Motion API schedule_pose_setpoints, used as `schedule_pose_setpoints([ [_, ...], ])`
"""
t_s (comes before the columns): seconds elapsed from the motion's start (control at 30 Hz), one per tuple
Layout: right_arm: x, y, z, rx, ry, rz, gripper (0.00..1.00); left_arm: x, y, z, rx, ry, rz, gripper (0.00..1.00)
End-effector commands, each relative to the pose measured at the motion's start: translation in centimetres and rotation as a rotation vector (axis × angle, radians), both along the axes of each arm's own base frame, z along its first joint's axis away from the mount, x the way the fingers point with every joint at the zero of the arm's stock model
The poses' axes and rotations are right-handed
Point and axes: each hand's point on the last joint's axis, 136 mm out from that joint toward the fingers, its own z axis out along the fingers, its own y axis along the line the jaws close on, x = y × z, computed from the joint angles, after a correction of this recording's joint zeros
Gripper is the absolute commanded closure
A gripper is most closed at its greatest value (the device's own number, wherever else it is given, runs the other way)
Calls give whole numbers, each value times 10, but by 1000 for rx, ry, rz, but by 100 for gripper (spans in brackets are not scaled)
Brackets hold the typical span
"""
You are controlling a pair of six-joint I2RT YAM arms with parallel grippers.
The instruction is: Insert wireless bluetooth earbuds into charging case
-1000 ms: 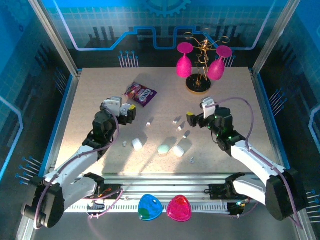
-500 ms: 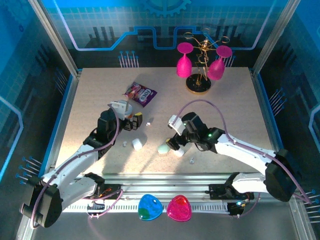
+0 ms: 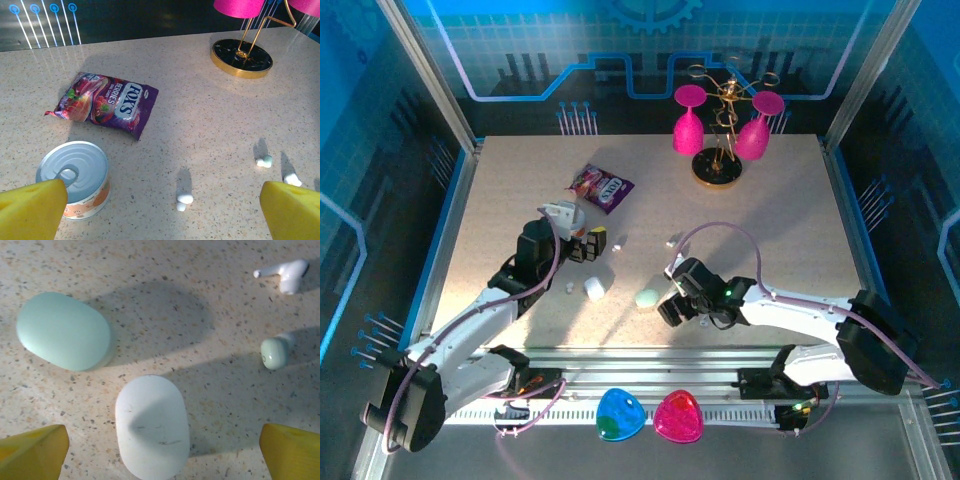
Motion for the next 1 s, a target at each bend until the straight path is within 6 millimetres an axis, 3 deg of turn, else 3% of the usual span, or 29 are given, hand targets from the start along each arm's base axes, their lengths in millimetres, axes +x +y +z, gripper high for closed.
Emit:
schedule_pose_setpoints([
  [0.0, 3, -8, -5, -12, 0, -77, 4, 4, -8, 17, -23, -37, -24, 1],
  [0.57, -9, -11, -32, -31, 74, -65, 44, 7, -9, 15, -11, -32, -30, 1],
  [0.97, -9, -12, -37, -46, 81, -64, 58, 7, -10, 14, -14, -28, -33, 1],
])
